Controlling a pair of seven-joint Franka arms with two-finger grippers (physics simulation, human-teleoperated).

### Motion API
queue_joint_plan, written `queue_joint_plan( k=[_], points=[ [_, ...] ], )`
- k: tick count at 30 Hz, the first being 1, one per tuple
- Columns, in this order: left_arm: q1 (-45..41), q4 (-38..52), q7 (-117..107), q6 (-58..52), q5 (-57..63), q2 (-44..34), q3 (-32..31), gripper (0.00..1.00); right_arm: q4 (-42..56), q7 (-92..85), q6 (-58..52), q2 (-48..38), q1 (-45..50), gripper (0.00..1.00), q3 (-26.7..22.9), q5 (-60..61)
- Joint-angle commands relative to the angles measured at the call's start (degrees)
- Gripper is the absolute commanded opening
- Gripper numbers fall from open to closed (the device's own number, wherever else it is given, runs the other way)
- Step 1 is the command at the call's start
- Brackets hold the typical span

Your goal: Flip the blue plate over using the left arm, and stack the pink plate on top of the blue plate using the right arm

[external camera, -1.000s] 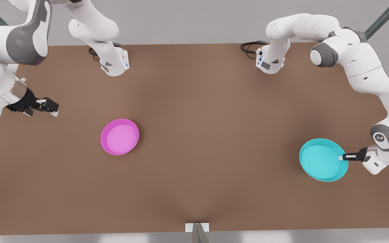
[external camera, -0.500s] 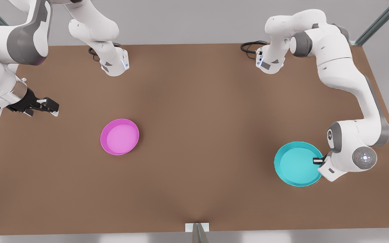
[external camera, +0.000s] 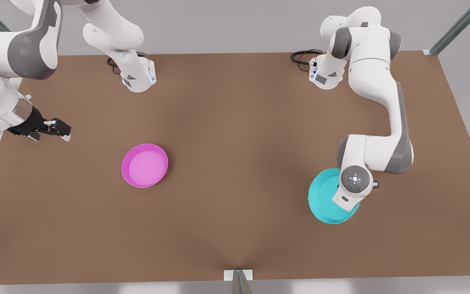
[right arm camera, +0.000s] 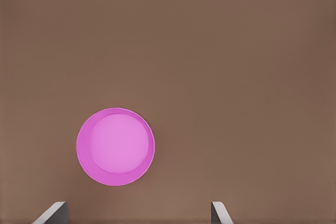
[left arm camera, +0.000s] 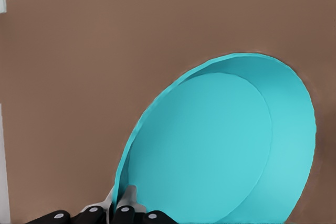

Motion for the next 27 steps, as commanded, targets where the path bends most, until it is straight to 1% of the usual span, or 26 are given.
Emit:
queue_joint_plan(
  k=[1,2,6,12,15,20,21,27],
  points=[
    [-0.2,0.0,-0.3,0.0,-2.5,0.0,0.0,0.21,0.0,0.0,0.0,0.0,0.0,1.0,0.0,0.0],
    [-1.9,-0.2,-2.2,0.0,0.9,0.1,-0.1,0.21,0.0,0.0,0.0,0.0,0.0,1.0,0.0,0.0],
    [-5.6,-0.4,-6.5,-0.4,2.4,0.1,-0.1,0.21,0.0,0.0,0.0,0.0,0.0,1.0,0.0,0.0],
    [-11.3,-0.7,-11.3,-2.1,9.3,0.7,-0.1,0.21,0.0,0.0,0.0,0.0,0.0,1.0,0.0,0.0],
    [-14.5,-0.8,-13.4,-5.0,12.2,0.8,-0.2,0.21,0.0,0.0,0.0,0.0,0.0,1.0,0.0,0.0],
    [-18.6,-1.0,-16.2,-6.8,18.5,2.9,-0.2,0.21,0.0,0.0,0.0,0.0,0.0,1.0,0.0,0.0],
    [-20.2,-1.0,-16.5,-8.3,21.4,3.9,-0.2,0.21,0.0,0.0,0.0,0.0,0.0,1.0,0.0,0.0],
    [-24.3,-1.0,-20.3,-14.0,29.7,6.9,-0.2,0.21,0.0,0.0,0.0,0.0,0.0,1.0,0.0,0.0]
  ],
)
